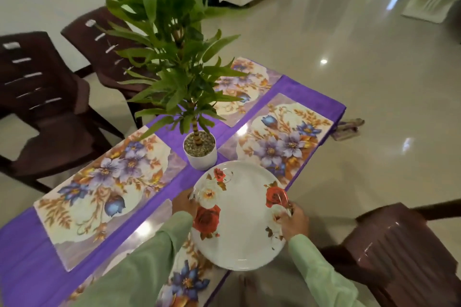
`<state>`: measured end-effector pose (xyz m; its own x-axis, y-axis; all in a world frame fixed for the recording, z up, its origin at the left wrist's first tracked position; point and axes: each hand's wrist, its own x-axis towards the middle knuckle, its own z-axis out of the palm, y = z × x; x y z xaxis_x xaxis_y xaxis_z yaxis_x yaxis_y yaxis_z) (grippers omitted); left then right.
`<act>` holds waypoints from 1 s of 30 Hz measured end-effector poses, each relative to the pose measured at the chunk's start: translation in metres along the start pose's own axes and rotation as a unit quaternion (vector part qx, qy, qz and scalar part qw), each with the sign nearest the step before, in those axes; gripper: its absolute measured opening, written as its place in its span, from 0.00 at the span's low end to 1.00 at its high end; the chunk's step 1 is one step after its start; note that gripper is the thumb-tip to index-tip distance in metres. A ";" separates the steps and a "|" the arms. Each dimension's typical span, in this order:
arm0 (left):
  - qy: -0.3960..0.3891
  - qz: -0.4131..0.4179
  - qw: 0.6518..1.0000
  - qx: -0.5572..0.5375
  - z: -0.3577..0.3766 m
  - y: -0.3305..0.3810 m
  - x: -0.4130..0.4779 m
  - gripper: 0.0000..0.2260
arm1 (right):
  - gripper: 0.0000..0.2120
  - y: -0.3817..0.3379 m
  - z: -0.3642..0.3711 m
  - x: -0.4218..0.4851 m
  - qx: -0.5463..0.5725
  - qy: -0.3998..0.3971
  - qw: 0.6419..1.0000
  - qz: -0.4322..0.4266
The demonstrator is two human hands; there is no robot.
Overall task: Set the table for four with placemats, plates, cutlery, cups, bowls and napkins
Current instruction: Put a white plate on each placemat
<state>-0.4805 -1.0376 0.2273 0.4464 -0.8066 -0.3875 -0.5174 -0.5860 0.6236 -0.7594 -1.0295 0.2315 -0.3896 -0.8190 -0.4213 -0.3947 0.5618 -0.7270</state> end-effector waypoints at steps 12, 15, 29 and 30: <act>0.022 -0.042 0.996 -0.079 0.008 0.003 -0.011 0.16 | 0.10 -0.013 -0.001 0.029 -0.126 -0.045 0.990 -0.038; 0.020 -0.053 0.995 -0.078 -0.004 -0.003 -0.019 0.17 | 0.10 -0.020 -0.006 0.027 -0.155 -0.034 0.986 -0.057; 0.049 0.043 0.981 -0.181 -0.040 -0.037 -0.074 0.18 | 0.16 -0.078 -0.040 -0.034 -0.033 0.015 0.972 -0.231; 0.051 0.035 0.979 -0.197 -0.045 -0.045 -0.080 0.19 | 0.15 -0.081 -0.041 -0.043 -0.031 0.018 0.969 -0.243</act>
<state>-0.4603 -0.9438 0.2607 0.5008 -0.8202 -0.2765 -0.2377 -0.4375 0.8672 -0.7444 -1.0355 0.3306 -0.1739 -0.9846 -0.0167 -0.5872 0.1173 -0.8009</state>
